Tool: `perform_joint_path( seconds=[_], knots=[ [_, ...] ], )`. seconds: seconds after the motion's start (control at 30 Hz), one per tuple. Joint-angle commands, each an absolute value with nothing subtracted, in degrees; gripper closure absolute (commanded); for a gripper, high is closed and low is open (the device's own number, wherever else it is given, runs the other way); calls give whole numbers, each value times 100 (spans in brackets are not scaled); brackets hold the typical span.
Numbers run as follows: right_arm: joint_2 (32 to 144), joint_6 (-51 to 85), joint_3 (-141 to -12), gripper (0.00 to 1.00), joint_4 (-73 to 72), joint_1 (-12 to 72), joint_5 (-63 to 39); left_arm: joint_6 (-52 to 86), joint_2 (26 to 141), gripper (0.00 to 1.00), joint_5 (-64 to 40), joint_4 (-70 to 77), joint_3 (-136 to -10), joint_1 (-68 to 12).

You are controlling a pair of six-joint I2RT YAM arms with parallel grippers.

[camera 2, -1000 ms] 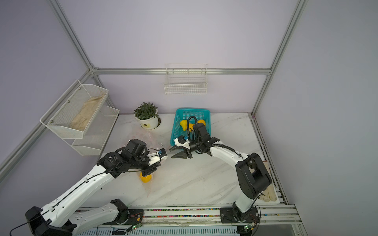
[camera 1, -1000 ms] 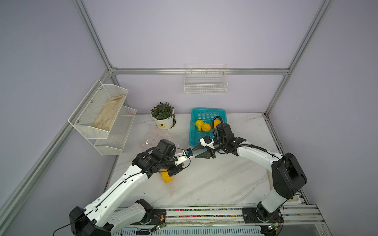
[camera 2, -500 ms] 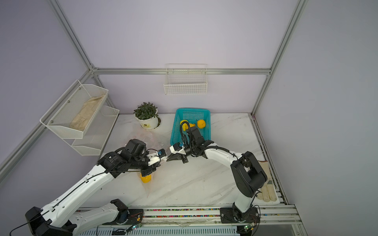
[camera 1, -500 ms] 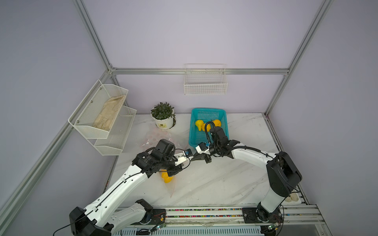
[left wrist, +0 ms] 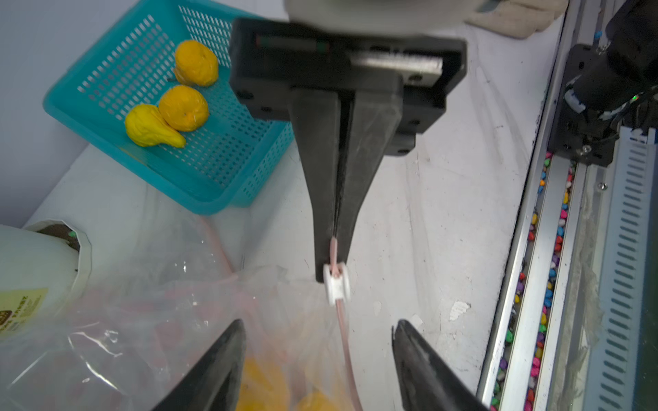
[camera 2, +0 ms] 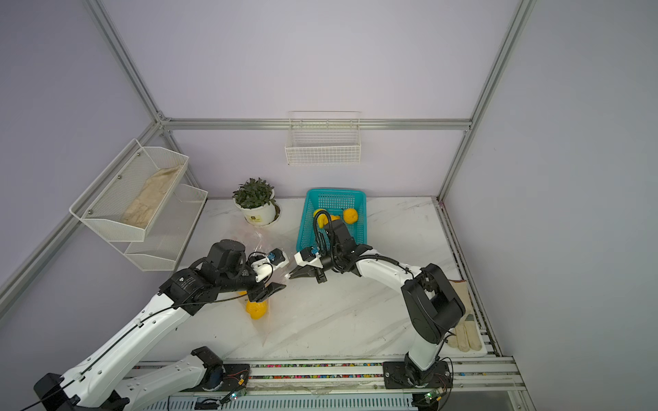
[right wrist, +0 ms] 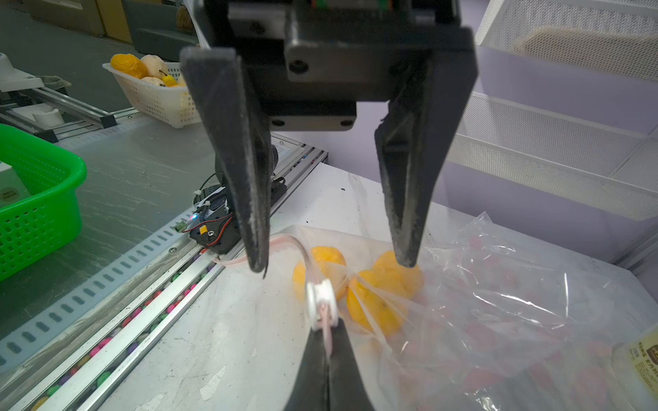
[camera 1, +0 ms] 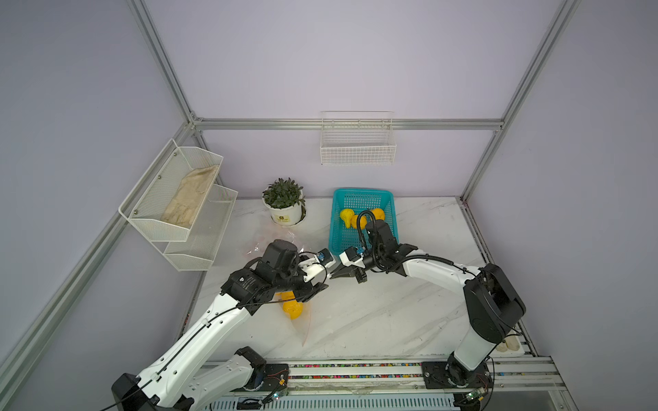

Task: Open the zip-top bag and take out the pear
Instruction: Unzip the zipper on the zipper food storage bag.

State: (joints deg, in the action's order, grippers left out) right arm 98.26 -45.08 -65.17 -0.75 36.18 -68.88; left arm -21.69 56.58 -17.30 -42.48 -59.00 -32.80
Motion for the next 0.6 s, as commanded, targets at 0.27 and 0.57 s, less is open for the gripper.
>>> perform_joint_path(
  seconds=[0.27,0.57],
  knots=[
    [9784,-4077,-6442,100,-565,3649,-6838,-1660,5860,61,-2575,-3164,-5507,-3252],
    [9767,-3991,-6454,100,-606,3649,-6829,-1791,5896,88,-2395,-3356,-5389,-3252]
  ],
)
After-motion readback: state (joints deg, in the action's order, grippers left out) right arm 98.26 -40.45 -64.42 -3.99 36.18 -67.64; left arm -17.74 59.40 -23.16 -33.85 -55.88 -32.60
